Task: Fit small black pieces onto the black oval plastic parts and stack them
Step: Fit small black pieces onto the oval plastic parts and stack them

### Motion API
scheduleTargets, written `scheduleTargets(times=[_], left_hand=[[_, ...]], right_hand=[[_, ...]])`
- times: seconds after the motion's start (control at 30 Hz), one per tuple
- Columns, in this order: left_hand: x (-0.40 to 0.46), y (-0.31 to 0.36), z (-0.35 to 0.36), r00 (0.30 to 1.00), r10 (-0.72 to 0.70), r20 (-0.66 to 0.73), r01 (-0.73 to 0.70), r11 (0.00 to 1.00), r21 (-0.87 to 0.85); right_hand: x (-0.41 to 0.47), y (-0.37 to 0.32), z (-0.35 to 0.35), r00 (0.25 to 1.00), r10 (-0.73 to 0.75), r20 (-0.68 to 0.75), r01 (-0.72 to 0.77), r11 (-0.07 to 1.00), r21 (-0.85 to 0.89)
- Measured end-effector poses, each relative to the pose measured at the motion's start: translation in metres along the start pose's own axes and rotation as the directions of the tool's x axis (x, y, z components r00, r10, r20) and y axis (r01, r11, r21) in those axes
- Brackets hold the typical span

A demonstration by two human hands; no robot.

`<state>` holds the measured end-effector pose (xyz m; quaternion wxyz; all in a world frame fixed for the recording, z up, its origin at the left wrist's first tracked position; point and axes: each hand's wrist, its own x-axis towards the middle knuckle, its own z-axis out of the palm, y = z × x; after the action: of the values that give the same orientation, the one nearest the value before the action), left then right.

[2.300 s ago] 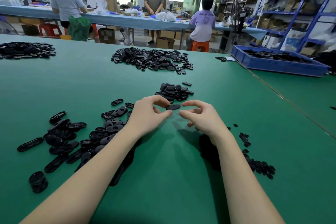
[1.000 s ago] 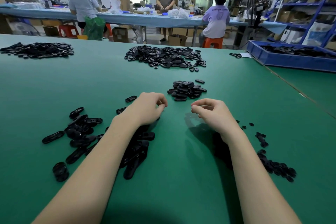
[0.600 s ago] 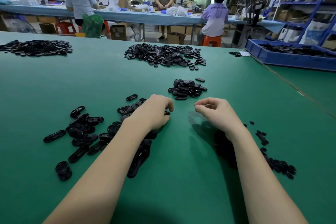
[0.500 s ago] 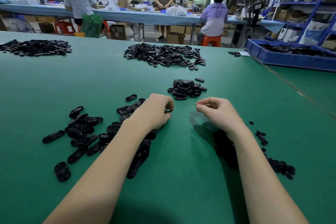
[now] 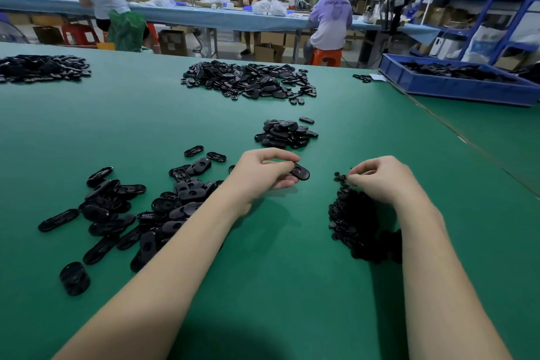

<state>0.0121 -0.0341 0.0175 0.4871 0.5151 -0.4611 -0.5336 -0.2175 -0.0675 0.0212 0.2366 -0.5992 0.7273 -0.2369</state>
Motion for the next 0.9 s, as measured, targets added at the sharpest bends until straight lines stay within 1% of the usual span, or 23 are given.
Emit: scheduleTargets(times=[0.07, 0.13, 0.27, 0.43, 0.6, 0.77, 0.9], left_hand=[[0.0, -0.001, 0.002, 0.999, -0.039, 0.017, 0.039, 0.998, -0.052], [-0.001, -0.002, 0.003, 0.998, -0.047, 0.03, 0.049, 0.997, -0.066], [-0.001, -0.003, 0.001, 0.998, -0.043, 0.04, 0.046, 0.996, -0.08], [0.0, -0.004, -0.002, 0.999, -0.024, 0.033, 0.024, 1.0, -0.01], [0.0, -0.004, -0.004, 0.999, -0.003, 0.039, 0.0, 0.998, 0.059], [0.001, -0.006, -0.004, 0.999, 0.007, 0.039, -0.01, 0.997, 0.08], [0.0, -0.006, -0.002, 1.0, 0.01, 0.028, -0.013, 0.997, 0.081]], right_hand=[[-0.002, 0.0, -0.003, 0.999, 0.008, 0.035, -0.006, 0.998, -0.056], [-0.004, -0.001, -0.004, 0.998, 0.027, 0.057, -0.021, 0.994, -0.103], [-0.007, -0.005, -0.004, 0.998, 0.046, 0.053, -0.039, 0.992, -0.123], [-0.01, -0.006, -0.005, 0.998, 0.023, 0.061, -0.018, 0.996, -0.09], [-0.011, -0.008, -0.005, 0.993, 0.023, 0.112, -0.011, 0.995, -0.102], [-0.01, -0.01, -0.001, 0.996, 0.031, 0.088, -0.019, 0.99, -0.138], [-0.01, -0.009, -0.002, 0.996, 0.035, 0.082, -0.023, 0.99, -0.136]])
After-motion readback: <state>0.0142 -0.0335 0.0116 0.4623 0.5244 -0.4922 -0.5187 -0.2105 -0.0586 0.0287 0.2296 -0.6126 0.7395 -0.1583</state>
